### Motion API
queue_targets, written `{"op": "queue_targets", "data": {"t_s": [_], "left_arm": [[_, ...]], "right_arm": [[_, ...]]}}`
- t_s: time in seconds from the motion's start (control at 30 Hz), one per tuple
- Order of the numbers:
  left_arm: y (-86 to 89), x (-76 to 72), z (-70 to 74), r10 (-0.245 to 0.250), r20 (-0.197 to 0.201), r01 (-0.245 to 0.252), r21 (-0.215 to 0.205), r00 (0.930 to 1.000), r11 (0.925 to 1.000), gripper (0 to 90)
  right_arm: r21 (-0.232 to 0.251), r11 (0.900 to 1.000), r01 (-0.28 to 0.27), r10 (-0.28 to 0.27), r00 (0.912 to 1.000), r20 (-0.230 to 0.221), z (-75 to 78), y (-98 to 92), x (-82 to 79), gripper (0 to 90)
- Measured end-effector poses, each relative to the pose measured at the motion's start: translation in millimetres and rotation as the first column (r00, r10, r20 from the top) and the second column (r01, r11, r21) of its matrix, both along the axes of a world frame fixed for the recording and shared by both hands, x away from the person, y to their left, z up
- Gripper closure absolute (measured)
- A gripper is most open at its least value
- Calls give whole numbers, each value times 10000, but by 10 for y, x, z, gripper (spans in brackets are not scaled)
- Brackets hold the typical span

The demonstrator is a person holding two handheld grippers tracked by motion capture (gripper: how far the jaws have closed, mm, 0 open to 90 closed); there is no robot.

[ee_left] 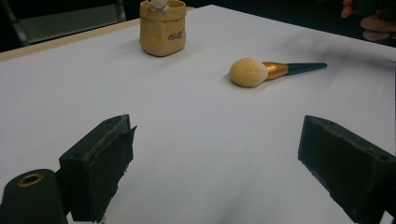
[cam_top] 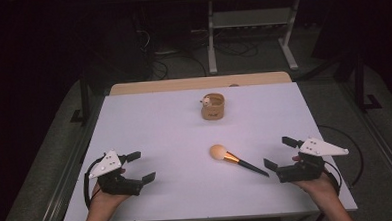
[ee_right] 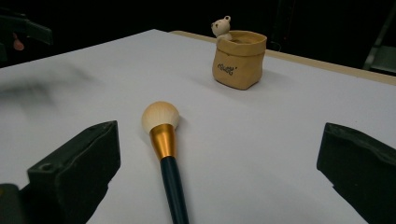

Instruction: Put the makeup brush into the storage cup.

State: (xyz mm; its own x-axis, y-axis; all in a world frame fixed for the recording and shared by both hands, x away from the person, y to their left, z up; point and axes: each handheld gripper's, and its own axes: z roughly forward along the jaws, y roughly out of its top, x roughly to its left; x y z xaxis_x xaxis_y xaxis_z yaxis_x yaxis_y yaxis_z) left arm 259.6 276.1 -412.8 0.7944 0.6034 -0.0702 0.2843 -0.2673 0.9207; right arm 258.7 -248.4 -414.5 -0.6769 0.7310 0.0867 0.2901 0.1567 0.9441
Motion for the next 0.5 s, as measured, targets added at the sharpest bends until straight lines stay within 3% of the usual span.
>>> {"op": "queue_targets", "data": {"t_s": [0.5], "left_arm": [[8, -17, 7, 34, 59, -34, -97, 10000, 9999, 99]], "right_arm": [[14, 10000, 1, -1, 10000, 95, 55, 10, 32, 0]]}}
